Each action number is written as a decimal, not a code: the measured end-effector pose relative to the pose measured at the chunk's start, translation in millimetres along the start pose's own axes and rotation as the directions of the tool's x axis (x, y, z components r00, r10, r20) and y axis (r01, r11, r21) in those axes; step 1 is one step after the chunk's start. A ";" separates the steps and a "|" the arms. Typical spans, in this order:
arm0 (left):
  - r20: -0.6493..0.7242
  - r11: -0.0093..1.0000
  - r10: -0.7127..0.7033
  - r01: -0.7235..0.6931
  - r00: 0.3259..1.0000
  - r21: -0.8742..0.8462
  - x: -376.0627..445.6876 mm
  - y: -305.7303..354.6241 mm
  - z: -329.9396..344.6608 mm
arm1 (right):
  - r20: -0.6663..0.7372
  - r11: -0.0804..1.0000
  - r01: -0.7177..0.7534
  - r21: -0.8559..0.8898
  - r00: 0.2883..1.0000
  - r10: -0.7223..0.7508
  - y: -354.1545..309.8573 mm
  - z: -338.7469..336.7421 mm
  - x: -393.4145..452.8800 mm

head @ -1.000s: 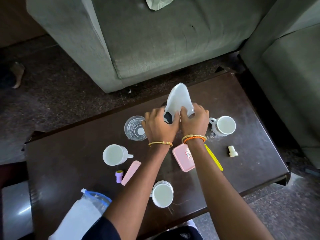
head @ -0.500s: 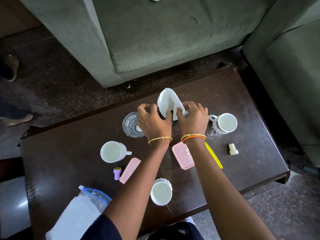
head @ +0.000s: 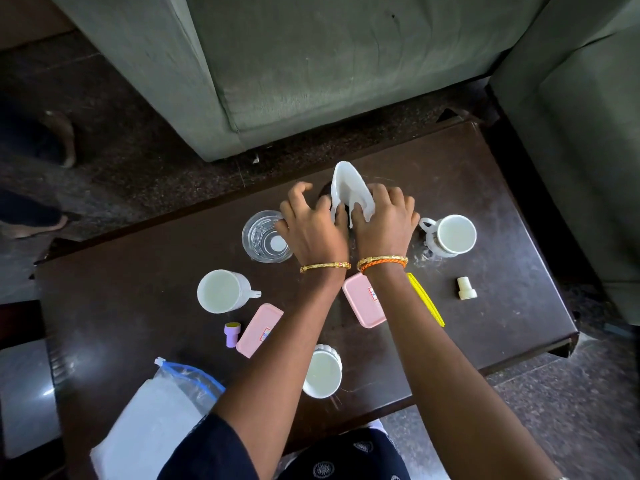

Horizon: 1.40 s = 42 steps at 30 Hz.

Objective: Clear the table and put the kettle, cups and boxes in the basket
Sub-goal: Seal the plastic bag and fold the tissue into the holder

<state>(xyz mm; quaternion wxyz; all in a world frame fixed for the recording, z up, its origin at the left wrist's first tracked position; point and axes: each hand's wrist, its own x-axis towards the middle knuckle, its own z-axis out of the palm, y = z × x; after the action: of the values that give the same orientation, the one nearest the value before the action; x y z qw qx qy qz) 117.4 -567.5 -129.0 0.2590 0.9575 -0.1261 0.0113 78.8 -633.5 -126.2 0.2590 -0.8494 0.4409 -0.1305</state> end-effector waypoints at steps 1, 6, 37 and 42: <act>0.025 1.000 -0.007 0.007 1.000 0.015 -0.2 -0.4 1.3 | 0.024 0.999 -0.030 0.021 0.999 0.030 1.3 1.0 0.7; 0.085 0.998 -0.065 0.062 0.994 0.029 -3.7 -8.8 6.8 | 0.073 0.996 -0.084 0.044 0.994 0.080 8.3 4.2 2.1; 0.119 0.938 -0.215 0.239 0.969 -0.251 -167.2 -98.5 -61.6 | 0.336 0.892 -0.386 0.236 0.893 0.297 36.5 -17.5 -183.3; 0.263 0.898 -0.355 0.406 0.897 -0.171 -196.4 -114.7 -65.9 | 0.513 0.845 -0.534 -0.043 0.714 0.477 38.1 -5.6 -225.1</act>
<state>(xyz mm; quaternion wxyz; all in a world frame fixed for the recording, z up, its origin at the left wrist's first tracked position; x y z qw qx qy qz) -41.5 -392.7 -145.7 0.3454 0.9236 0.0357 -0.1626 -79.7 -469.7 -141.2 0.4362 -0.6845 0.5649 0.1485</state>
